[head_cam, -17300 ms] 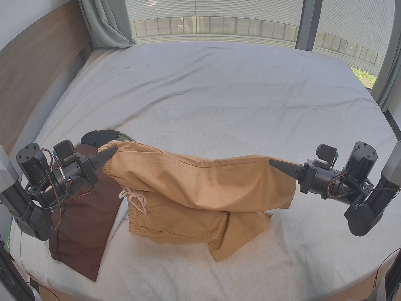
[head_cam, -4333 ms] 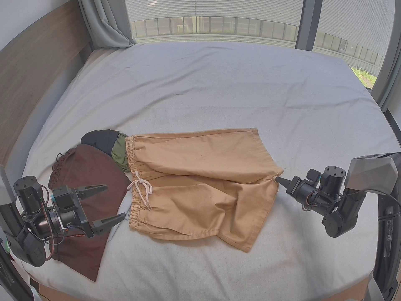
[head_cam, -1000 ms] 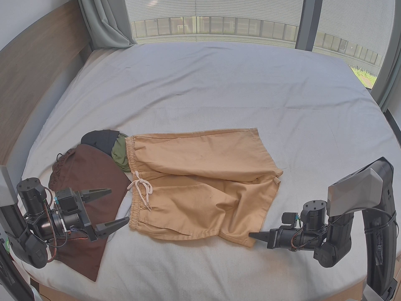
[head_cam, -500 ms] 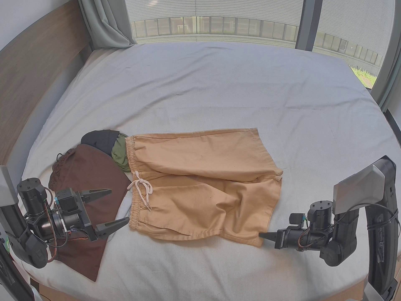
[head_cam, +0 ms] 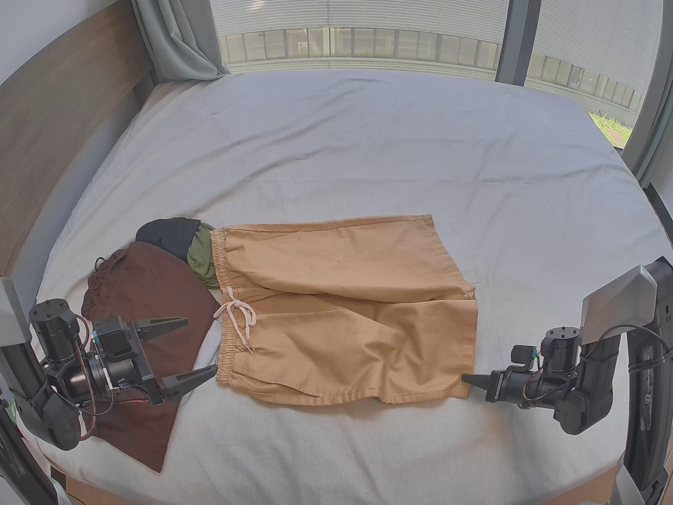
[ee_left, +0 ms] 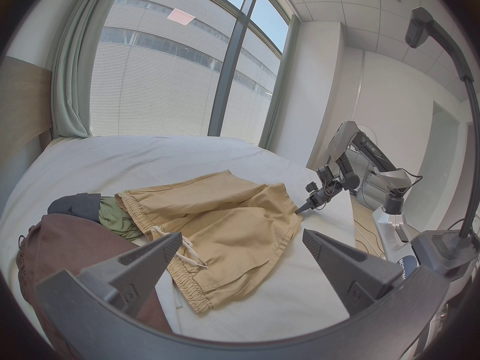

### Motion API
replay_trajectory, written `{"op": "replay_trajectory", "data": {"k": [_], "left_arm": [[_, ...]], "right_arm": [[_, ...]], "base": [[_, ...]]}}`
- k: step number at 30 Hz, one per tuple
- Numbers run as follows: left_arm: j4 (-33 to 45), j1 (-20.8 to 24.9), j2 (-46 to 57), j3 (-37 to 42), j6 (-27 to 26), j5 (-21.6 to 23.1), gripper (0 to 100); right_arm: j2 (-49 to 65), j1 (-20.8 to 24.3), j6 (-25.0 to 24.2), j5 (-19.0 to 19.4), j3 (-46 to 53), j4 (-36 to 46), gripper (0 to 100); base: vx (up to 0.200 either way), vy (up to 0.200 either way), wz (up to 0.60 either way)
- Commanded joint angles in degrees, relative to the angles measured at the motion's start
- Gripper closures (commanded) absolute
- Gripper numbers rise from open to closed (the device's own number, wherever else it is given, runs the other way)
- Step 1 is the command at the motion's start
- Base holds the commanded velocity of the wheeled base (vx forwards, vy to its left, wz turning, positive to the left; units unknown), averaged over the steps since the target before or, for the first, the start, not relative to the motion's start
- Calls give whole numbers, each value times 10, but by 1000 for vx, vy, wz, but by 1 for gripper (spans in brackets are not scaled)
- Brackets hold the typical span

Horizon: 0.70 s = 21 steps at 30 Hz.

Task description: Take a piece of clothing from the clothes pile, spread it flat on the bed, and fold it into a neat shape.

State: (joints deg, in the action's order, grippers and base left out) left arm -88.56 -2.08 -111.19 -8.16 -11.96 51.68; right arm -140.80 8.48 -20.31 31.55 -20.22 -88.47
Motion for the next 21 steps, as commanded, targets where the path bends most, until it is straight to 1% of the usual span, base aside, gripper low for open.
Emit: {"op": "replay_trajectory", "data": {"k": [1,16,18,19,21], "left_arm": [[0,0,-1,0,1,0,0],[0,-2,-7,-2,1,0,0],[0,-2,-7,-3,2,0,0],[0,-2,-7,-3,2,0,0],[0,-2,-6,-4,2,0,0]], "right_arm": [[4,-14,0,3,-3,0,100],[11,-14,0,3,2,0,100],[12,-14,1,7,2,0,100],[13,-13,1,8,2,0,0],[15,-14,5,14,-3,0,0]], "base": [[0,0,0],[0,0,0],[0,0,0],[0,0,0],[0,0,0]]}}
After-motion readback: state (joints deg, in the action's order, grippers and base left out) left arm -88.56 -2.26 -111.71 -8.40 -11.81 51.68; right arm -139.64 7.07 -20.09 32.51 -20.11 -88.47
